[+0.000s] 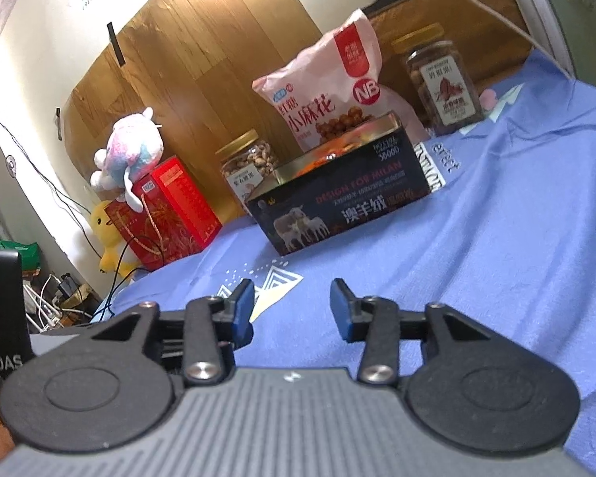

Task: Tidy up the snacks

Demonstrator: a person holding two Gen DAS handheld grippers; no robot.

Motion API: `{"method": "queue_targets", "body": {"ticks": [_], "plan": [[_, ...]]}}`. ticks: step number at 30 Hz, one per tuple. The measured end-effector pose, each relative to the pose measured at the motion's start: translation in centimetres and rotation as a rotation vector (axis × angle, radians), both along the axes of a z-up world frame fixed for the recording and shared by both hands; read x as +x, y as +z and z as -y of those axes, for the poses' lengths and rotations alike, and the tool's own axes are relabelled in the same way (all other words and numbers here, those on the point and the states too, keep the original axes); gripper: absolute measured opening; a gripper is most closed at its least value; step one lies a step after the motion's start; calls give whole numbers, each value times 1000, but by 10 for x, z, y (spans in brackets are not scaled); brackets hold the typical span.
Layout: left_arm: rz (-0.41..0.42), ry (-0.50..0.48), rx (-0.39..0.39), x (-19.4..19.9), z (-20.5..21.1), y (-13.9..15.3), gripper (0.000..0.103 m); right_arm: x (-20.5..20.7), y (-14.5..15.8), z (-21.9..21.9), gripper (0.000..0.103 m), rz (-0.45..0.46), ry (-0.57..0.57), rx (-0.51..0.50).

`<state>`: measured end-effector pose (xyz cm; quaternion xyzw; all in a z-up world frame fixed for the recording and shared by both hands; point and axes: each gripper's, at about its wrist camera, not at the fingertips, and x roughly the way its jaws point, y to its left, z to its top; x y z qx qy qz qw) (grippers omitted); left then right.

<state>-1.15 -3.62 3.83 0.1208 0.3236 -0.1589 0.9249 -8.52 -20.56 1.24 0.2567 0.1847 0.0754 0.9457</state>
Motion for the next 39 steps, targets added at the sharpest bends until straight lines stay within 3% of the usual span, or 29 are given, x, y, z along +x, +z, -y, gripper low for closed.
{"method": "queue_targets", "body": {"ticks": [22, 39], "plan": [[-27, 53, 52, -11, -2, -7, 103, -17, 0, -8, 57, 37, -27, -12], [-8, 54, 100, -15, 2, -11, 103, -18, -6, -9, 58, 16, -41, -5]]}}
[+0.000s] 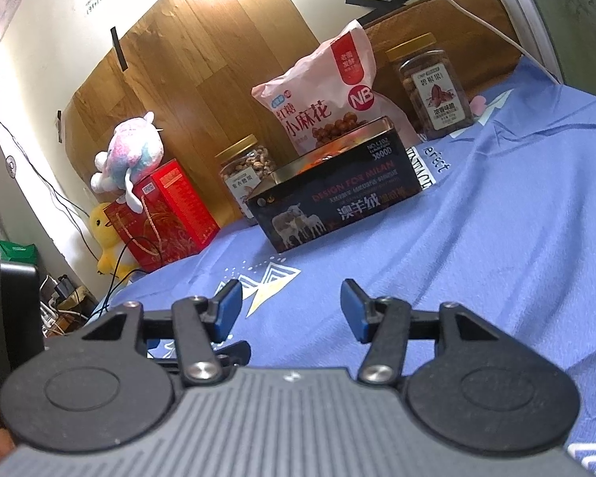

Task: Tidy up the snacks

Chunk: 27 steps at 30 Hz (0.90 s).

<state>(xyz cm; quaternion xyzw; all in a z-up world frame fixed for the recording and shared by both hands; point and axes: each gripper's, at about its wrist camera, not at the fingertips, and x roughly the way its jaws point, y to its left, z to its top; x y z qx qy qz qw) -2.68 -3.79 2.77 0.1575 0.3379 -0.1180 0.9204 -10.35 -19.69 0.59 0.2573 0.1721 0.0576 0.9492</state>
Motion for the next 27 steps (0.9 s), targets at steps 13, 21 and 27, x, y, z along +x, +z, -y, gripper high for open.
{"method": "queue_targets", "body": {"ticks": [13, 21, 27], "plan": [[6, 20, 21, 0, 1, 0, 103, -4, 2, 1, 60, 27, -34, -13], [6, 22, 26, -2, 0, 1, 103, -6, 3, 1, 60, 33, -42, -11], [12, 24, 26, -4, -3, 2, 103, -7, 3, 0, 61, 35, -44, -12]]}}
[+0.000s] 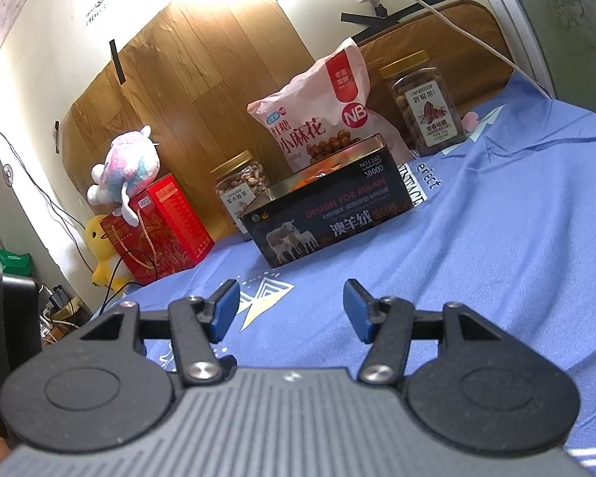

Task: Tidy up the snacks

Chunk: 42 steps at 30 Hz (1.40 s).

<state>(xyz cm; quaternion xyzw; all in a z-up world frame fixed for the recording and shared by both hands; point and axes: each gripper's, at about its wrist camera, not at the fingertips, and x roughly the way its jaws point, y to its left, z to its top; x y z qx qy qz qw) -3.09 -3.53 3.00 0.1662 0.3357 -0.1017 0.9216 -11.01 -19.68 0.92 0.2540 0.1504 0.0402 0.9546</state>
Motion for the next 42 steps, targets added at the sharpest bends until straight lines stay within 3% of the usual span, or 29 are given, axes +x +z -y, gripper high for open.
{"method": "queue_targets", "body": {"ticks": [42], "plan": [[-68, 16, 41, 3, -1, -17, 103, 4, -4, 4, 62, -29, 0, 28]]}}
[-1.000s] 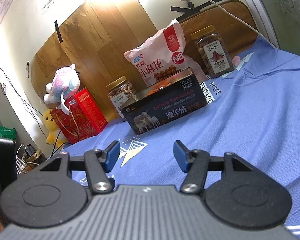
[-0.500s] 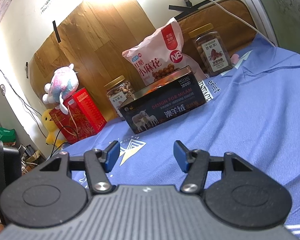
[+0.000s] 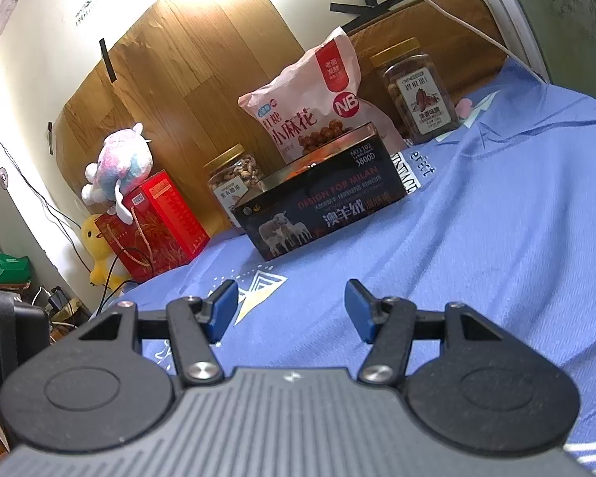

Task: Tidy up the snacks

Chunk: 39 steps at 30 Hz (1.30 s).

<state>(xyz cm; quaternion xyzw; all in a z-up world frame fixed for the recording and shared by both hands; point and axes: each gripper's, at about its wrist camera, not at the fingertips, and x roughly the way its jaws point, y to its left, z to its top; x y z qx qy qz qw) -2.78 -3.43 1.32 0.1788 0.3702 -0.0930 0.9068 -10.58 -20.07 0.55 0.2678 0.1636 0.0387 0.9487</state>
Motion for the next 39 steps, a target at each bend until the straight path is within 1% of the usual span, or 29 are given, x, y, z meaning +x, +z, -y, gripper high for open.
{"method": "queue_targets", "body": {"ticks": [14, 39], "plan": [[-19, -2, 3, 1, 1, -3, 103, 1, -3, 3, 62, -11, 3, 9], [-18, -3, 3, 1, 0, -4, 103, 1, -3, 2, 62, -12, 4, 9]]}}
